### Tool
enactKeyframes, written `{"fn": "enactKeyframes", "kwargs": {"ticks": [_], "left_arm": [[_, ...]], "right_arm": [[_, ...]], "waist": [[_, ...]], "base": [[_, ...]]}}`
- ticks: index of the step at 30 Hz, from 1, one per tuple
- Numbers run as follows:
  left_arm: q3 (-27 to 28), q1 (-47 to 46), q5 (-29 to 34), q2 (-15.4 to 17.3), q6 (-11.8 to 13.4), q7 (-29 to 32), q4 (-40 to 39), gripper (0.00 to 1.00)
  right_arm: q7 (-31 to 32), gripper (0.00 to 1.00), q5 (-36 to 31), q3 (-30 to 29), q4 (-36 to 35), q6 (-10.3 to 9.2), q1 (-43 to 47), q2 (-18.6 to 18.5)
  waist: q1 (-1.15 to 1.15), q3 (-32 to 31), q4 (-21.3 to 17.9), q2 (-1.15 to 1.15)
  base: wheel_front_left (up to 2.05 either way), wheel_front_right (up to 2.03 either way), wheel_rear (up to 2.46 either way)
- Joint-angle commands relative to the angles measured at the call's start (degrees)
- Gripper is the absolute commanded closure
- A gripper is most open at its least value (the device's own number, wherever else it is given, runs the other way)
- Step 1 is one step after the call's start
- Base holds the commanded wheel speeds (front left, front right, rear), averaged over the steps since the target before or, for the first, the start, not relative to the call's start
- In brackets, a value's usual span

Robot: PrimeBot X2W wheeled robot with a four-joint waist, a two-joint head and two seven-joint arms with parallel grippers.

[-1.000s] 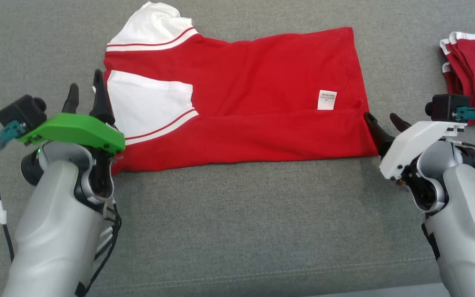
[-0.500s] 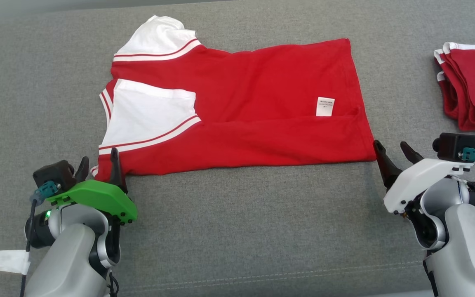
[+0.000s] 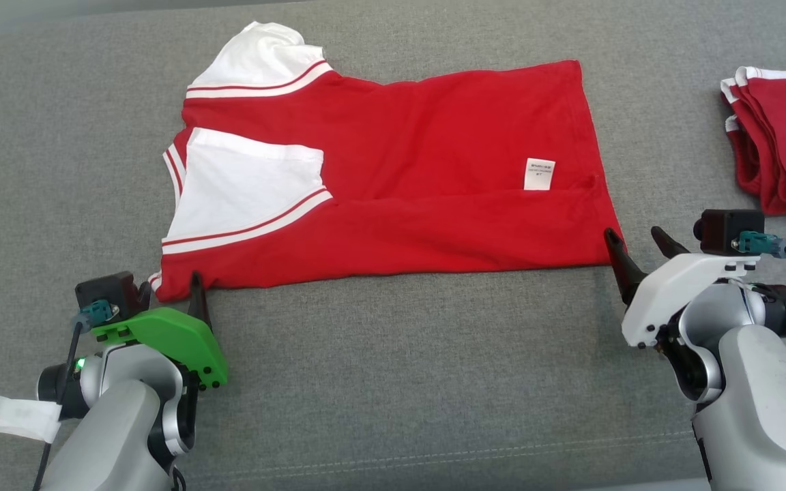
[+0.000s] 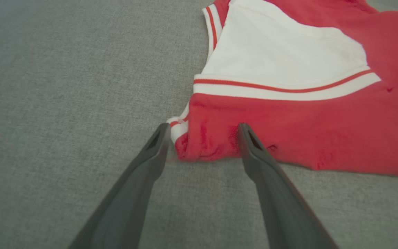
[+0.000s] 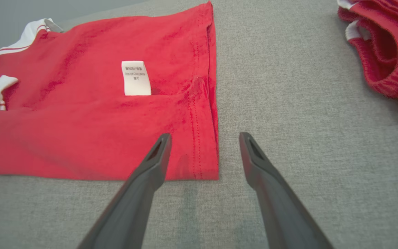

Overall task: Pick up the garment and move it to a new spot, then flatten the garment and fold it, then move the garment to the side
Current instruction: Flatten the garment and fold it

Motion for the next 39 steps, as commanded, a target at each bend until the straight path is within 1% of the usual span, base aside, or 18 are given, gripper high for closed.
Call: {"fn": "enactKeyframes", "kwargs": {"ticks": [1,6,11,13,14,15,16,17,18,19,21,24,25,27,29,31,39], "left_arm": [[0.03,0.49,0.33,0.61,0.61,0.09,-0.11,0.0],[-1.1,-0.82,2.27,1.66,2.07,0.66,0.02,0.0],[-1.76,-1.53,2.94,2.02,2.61,1.48,0.41,0.0],[-1.75,-1.79,2.73,1.99,2.67,1.62,0.62,0.13],[-1.82,-1.91,2.71,2.0,2.7,1.79,0.74,0.23],[-1.84,-1.96,2.65,1.98,2.71,1.8,0.83,0.27],[-1.81,-1.93,2.54,2.08,2.62,1.8,1.05,0.34],[-1.82,-1.96,2.49,2.22,2.5,1.83,1.23,0.47],[-1.8,-2.02,2.42,2.24,2.46,1.81,1.37,0.53],[-1.76,-2.06,2.36,2.23,2.5,1.77,1.48,0.56],[-1.77,-2.21,2.41,2.3,2.8,1.74,1.76,0.69],[-1.78,-2.23,2.24,2.25,3.0,1.78,2.06,0.8],[-1.77,-2.21,2.16,2.23,2.99,1.76,2.16,0.89],[-1.81,-2.25,2.07,2.22,2.96,1.77,2.39,0.97],[-1.83,-2.26,1.96,2.14,2.94,1.73,2.57,1.0],[-1.85,-2.4,2.0,2.09,2.84,1.74,2.77,1.0],[-2.26,-2.57,1.92,1.76,2.21,1.12,3.29,1.0]], "right_arm": [[0.09,0.0,-0.99,-0.23,0.3,-0.01,-0.69,-0.39],[-0.5,0.0,-3.89,-0.2,1.93,-0.01,-2.63,-0.11],[-0.93,0.0,-6.18,-0.59,4.4,-0.01,-3.99,0.3],[-0.66,0.0,-6.62,-0.53,5.45,-0.01,-4.49,0.48],[-0.57,0.0,-6.68,-0.42,5.9,-0.01,-4.62,0.59],[-0.58,0.0,-6.5,-0.29,6.28,-0.01,-4.66,0.71],[-0.66,0.0,-6.27,-0.17,6.54,-0.01,-4.7,0.79],[-0.65,0.0,-6.12,-0.03,6.87,-0.01,-4.77,0.85],[-0.5,0.06,-6.04,0.11,7.1,-0.01,-4.88,0.93],[-0.43,0.15,-5.96,0.2,7.26,-0.01,-4.99,0.97],[-0.06,0.53,-5.94,0.18,7.83,-0.01,-5.1,1.07],[0.63,0.67,-5.61,0.06,8.49,-0.01,-4.69,1.27],[1.13,0.71,-5.48,0.03,8.68,-0.01,-4.46,1.33],[1.73,0.77,-5.35,0.0,9.02,-0.03,-4.05,1.31],[2.11,0.84,-5.01,-0.12,9.18,-0.05,-3.89,1.38],[2.8,1.0,-4.95,-0.35,9.65,-0.06,-3.9,1.46],[2.53,1.0,-4.24,-1.32,9.49,-0.07,-3.83,1.58]], "waist": [[0.0,0.23,-0.01,0.0],[0.0,1.19,-0.12,0.0],[0.0,2.01,0.01,0.0],[0.0,2.26,0.09,0.0],[0.0,2.37,0.12,0.0],[0.0,2.46,0.13,0.0],[0.0,2.56,0.12,0.0],[0.0,2.64,0.11,0.0],[0.0,2.72,0.1,0.0],[0.0,2.79,0.08,0.0],[0.0,2.9,0.04,0.0],[0.0,2.96,0.0,0.0],[0.0,2.98,-0.04,0.0],[0.0,3.06,-0.09,0.0],[0.0,3.14,-0.1,0.0],[0.0,3.24,-0.09,0.0],[0.0,2.6,0.27,0.0]], "base": [[0.0,0.0,0.0],[0.0,0.0,0.0],[0.0,0.0,0.0],[0.0,0.0,0.0],[0.0,0.0,0.0],[0.0,0.0,0.0],[0.0,0.0,0.0],[0.0,0.0,0.0],[0.0,0.0,0.0],[0.0,0.0,0.0],[0.0,0.0,0.0],[0.0,0.0,0.0],[0.0,0.0,0.0],[0.0,0.0,0.0],[0.0,0.0,0.0],[0.0,0.0,0.0],[0.0,0.0,0.0]]}}
